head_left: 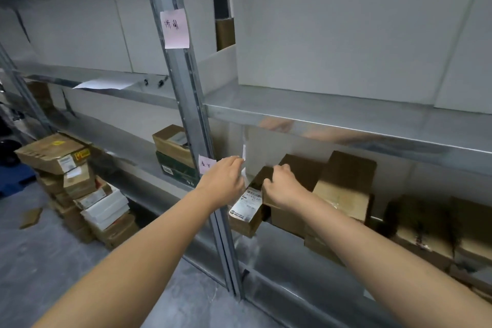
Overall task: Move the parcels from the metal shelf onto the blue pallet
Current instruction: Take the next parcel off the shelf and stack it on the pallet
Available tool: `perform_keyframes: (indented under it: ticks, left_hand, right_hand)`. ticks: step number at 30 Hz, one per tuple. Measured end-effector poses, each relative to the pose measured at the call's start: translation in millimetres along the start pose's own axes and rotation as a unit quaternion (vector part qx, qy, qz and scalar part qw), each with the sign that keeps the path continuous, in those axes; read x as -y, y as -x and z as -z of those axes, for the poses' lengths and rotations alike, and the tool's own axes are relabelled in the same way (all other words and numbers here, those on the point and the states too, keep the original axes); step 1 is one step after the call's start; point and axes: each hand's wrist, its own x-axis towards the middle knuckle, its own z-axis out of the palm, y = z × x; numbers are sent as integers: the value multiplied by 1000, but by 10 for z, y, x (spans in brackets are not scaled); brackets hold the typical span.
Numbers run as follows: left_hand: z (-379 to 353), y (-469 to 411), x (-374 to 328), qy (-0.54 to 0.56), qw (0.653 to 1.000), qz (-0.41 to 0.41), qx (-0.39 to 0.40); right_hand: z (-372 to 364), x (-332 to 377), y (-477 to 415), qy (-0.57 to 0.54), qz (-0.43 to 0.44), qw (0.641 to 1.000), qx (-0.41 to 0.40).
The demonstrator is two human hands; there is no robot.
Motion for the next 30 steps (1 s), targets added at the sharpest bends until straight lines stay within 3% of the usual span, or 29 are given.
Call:
perform_keyframes:
  ticks: [5,14,17,21,27,30]
  left_hand:
    - [-270,-465,309,44,998,-15,35]
    - [-1045,-1008,70,173,973,3,152]
    - [-1239,-1117,-43,281,942,59,172]
    - [-1427,-1166,-117,435,877,141,146]
    - [-1536,-1100,-23,533,799,218,175]
    - [-1494,-1050,8,549,787,238,152]
  right_hand:
    - [-118,-231,-368,26,-128,991,-19]
    - [-300,-499,-684,106,-251,962,-12]
    - [-313,-551,-749,102,-280,954,-25]
    - [-389,-590,-797,56,-278,958,-26]
    - [-449,-598,-827,-73,-313,944,-82]
    - [-426,-515,-807,-89,-303,942,-116]
